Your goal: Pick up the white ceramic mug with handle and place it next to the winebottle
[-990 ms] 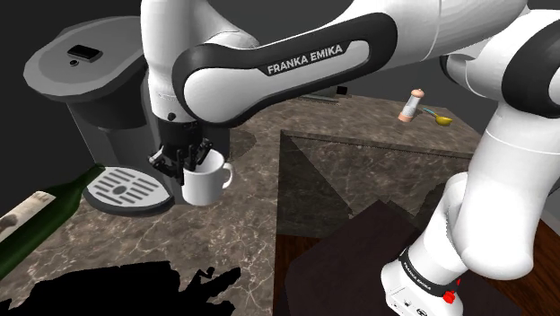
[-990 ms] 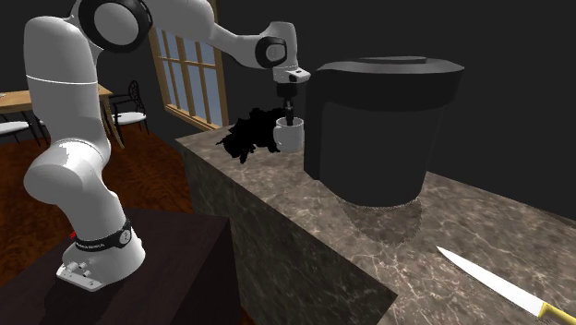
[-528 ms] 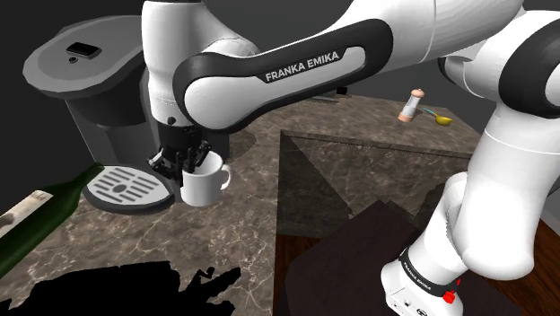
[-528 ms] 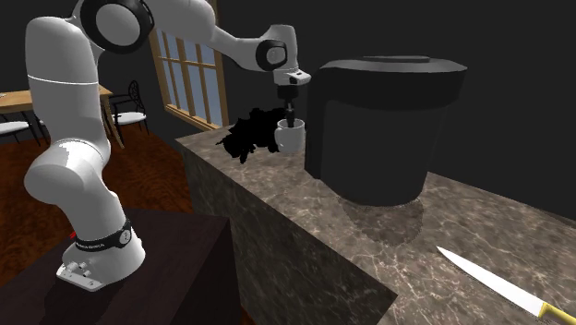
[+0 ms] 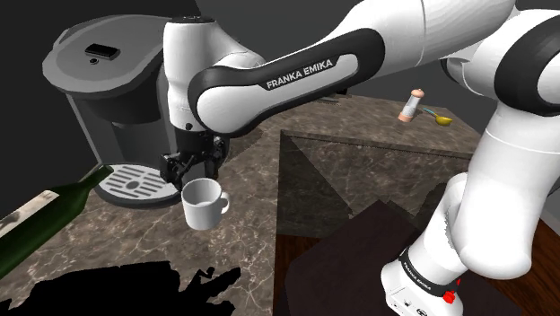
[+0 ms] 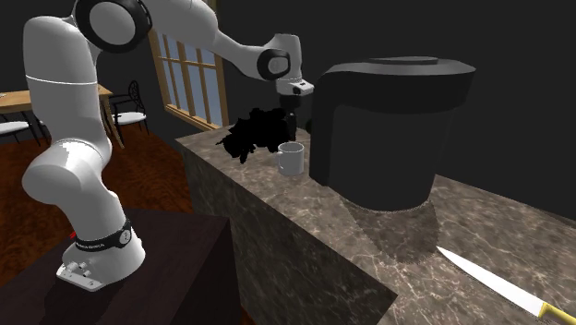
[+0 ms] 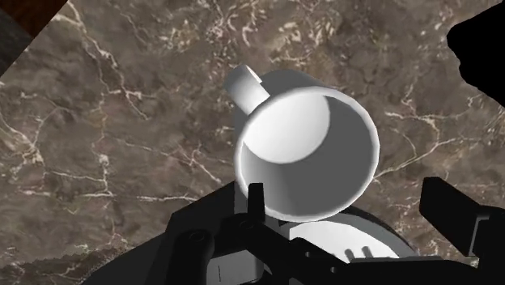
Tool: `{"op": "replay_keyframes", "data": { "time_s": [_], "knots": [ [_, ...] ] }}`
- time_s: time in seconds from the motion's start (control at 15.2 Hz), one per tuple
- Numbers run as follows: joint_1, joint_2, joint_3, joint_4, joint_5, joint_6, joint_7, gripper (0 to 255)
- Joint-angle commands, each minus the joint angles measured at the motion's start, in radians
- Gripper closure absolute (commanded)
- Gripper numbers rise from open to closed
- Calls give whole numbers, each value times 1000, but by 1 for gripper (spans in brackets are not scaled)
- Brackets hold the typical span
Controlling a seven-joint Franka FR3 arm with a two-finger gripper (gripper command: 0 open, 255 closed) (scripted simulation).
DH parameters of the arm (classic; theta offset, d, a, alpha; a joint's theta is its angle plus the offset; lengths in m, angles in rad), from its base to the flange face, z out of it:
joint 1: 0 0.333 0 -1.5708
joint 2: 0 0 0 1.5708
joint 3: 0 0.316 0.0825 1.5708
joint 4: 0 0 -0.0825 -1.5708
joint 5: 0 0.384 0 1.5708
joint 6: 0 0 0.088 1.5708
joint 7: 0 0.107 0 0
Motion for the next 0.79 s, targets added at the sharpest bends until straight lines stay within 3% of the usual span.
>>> {"op": "replay_keyframes", "data": {
  "time_s": [0.0,0.2,0.73],
  "knots": [
    [25,101,3,45,-12,-63,59,0],
    [23,73,5,103,-1,-148,51,0],
    [23,73,5,103,-1,-148,51,0]
  ]
}}
